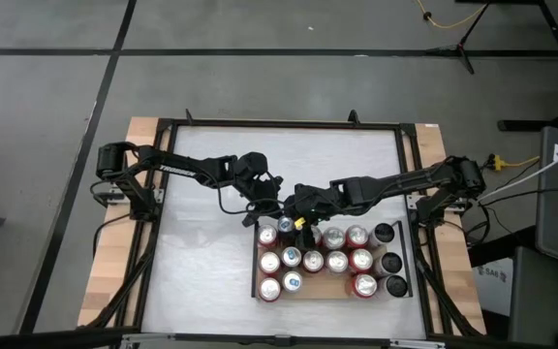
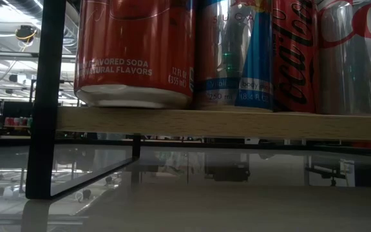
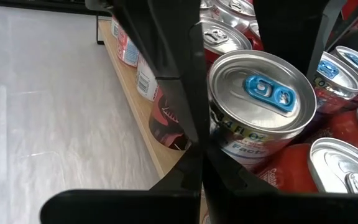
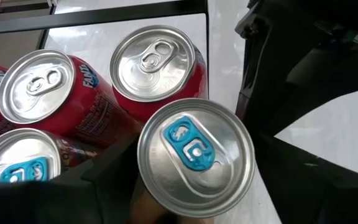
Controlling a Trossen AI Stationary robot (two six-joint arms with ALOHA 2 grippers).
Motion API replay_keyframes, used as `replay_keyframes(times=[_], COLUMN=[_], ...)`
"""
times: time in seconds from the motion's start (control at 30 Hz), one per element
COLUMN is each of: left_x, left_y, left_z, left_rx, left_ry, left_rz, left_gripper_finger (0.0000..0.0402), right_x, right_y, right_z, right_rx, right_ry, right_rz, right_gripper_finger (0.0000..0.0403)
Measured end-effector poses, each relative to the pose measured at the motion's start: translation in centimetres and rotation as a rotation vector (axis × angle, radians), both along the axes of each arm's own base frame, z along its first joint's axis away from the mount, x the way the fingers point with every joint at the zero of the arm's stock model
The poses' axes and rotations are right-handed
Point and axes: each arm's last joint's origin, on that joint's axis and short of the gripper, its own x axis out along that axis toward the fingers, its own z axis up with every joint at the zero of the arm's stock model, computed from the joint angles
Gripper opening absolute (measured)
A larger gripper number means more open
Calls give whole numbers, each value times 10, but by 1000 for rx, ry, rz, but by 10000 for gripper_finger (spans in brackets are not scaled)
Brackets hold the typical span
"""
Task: Place canned beverage on shelf
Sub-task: Put the blue soda can on the shelf
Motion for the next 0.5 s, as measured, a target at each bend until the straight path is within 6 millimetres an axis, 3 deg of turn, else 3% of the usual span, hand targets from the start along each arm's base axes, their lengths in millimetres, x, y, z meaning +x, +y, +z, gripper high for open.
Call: replay_keyframes(times=[0.17, 0.5], left_x=[0, 0], left_y=[0, -1], left_z=[0, 0], left_rx=[-1, -6], left_ry=[-1, -2], left_rz=[-2, -11], left_gripper_finger=[0, 0], right_x=[0, 2], right_y=[0, 1], right_z=[0, 7], right_rx=[0, 24], right_ry=[0, -18], right_rz=[-1, 19], right_gripper_finger=[314, 308])
